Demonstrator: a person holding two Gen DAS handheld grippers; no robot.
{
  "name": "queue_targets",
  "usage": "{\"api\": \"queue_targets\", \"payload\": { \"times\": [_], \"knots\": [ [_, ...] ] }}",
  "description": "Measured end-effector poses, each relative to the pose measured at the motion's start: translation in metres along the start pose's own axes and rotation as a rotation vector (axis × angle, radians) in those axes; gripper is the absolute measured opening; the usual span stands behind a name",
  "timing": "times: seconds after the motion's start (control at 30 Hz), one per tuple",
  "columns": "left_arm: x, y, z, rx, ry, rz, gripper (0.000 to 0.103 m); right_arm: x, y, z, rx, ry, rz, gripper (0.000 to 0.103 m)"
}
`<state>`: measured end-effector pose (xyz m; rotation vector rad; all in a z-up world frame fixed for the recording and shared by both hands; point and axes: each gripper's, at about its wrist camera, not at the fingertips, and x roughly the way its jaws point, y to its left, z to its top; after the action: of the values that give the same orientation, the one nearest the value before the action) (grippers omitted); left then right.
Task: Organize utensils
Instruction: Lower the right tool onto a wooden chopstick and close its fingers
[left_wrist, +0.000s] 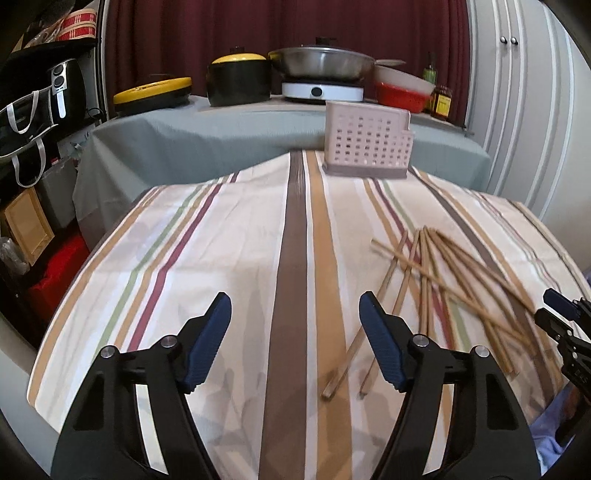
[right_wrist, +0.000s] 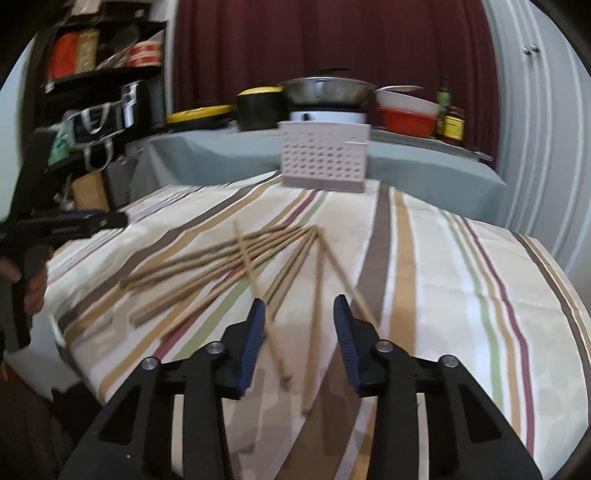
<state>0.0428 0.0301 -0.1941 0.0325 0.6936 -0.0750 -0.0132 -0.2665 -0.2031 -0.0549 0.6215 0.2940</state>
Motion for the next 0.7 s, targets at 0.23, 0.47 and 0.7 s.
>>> {"api": "queue_targets", "payload": {
  "times": [0.23, 0.47, 0.7],
  "knots": [
    [0.011, -0.002, -0.010, -0.003, 0.037, -0.002, 0.070, 0.015, 0.009, -0.015, -0.041, 0.045, 0.033, 0.022],
    [0.012, -0.005, -0.011, -0.002, 0.040, -0.002, 0.070, 0.020, 0.011, -0.020, -0.049, 0.046, 0.032, 0.014],
    [0.012, -0.008, -0.014, 0.002, 0.038, -0.010, 0.070, 0.023, 0.012, -0.023, -0.048, 0.053, 0.033, 0.013]
  ]
}}
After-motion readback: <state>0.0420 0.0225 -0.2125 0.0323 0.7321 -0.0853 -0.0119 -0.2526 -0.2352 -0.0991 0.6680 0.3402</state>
